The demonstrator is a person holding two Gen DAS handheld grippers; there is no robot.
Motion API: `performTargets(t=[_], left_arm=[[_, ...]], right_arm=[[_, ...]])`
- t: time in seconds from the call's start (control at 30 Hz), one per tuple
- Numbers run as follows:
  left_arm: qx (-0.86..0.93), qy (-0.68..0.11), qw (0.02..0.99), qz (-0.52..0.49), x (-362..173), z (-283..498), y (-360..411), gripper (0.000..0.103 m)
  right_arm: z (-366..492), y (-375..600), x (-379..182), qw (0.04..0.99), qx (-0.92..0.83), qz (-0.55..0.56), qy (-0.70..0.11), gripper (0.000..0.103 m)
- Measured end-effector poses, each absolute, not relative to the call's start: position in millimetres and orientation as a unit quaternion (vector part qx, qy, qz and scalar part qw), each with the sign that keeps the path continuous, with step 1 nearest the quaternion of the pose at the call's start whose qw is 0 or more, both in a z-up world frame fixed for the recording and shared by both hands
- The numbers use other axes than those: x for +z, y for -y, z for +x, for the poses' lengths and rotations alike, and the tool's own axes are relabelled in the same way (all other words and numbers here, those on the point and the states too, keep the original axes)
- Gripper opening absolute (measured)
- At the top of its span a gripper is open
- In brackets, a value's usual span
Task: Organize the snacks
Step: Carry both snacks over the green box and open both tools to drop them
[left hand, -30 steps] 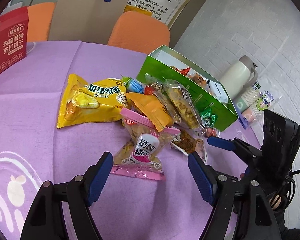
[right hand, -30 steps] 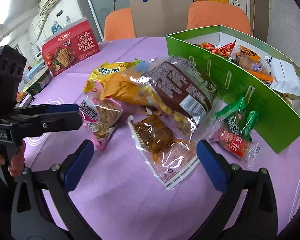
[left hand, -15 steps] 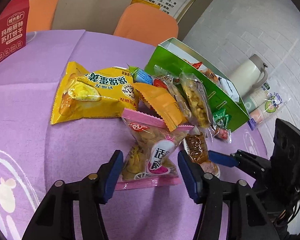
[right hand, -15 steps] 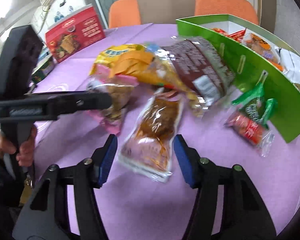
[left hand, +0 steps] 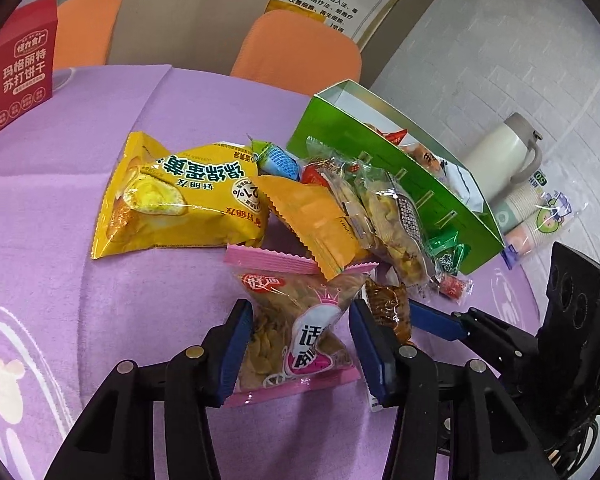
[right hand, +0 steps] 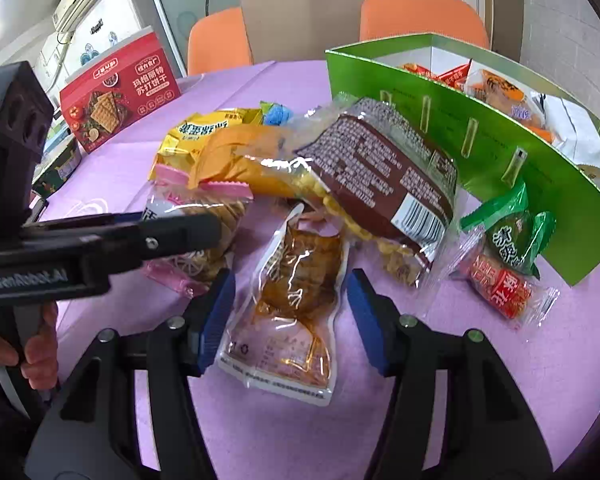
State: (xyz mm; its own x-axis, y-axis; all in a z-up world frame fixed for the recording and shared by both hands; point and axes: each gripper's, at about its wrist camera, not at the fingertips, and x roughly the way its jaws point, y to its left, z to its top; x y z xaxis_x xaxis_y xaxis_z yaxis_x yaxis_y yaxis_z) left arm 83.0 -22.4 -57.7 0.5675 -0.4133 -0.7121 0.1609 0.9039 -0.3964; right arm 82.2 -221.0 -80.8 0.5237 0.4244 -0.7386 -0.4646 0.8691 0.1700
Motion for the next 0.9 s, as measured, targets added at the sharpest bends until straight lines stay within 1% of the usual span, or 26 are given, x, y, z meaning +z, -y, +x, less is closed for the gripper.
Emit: performTargets(t=[0.03, 0.07, 0.1, 0.13, 0.27, 0.43, 0.63, 0.8, 0.9], left_arm=[[-0.163, -0.435, 0.874, -0.142, -59.9, 83.6, 22.9, 0.05], [-0.163, -0.432, 0.876, -0.14, -62.0, 84.0, 23.6, 0.049], [-0.163, -0.43, 0.878, -0.136, -62.2, 82.8, 23.9, 0.045], [-0.161, -0.432, 0.878, -0.13, -61.9, 81.6, 24.9, 0.042], [-0.171, -0.437, 0.874, -0.126, -59.5, 68.1, 25.8, 0.04], [-0.202, -0.432, 0.865, -0.154, -49.7, 46.0, 19.7, 0.039], [-0.228, -0.393, 0.878, -0.15, -10.0, 36.5, 21.3, 0.039], [-0.251, -0.36, 0.888, -0.139, 26.3, 50.6, 32.8, 0.039], [-0.256, -0.344, 0.894, -0.132, 45.6, 67.0, 40.5, 0.039]], right_arm=[[83.2, 221.1, -80.9, 0.874, 0.251, -0.024, -0.416, 0.048], [84.0, 221.8, -81.2, 0.872, 0.256, -0.021, -0.416, 0.045], [83.0, 224.0, -81.0, 0.87, 0.264, -0.018, -0.416, 0.04], [81.5, 225.8, -81.5, 0.866, 0.274, -0.011, -0.419, 0.038], [61.0, 233.3, -75.2, 0.863, 0.297, 0.0, -0.408, 0.036], [40.0, 244.9, -52.4, 0.873, 0.311, 0.011, -0.375, 0.035], [32.1, 261.7, -13.4, 0.894, 0.308, 0.031, -0.325, 0.035], [45.7, 276.7, 19.3, 0.916, 0.283, 0.029, -0.284, 0.035], [63.4, 284.8, 30.5, 0.925, 0.262, 0.029, -0.274, 0.035]])
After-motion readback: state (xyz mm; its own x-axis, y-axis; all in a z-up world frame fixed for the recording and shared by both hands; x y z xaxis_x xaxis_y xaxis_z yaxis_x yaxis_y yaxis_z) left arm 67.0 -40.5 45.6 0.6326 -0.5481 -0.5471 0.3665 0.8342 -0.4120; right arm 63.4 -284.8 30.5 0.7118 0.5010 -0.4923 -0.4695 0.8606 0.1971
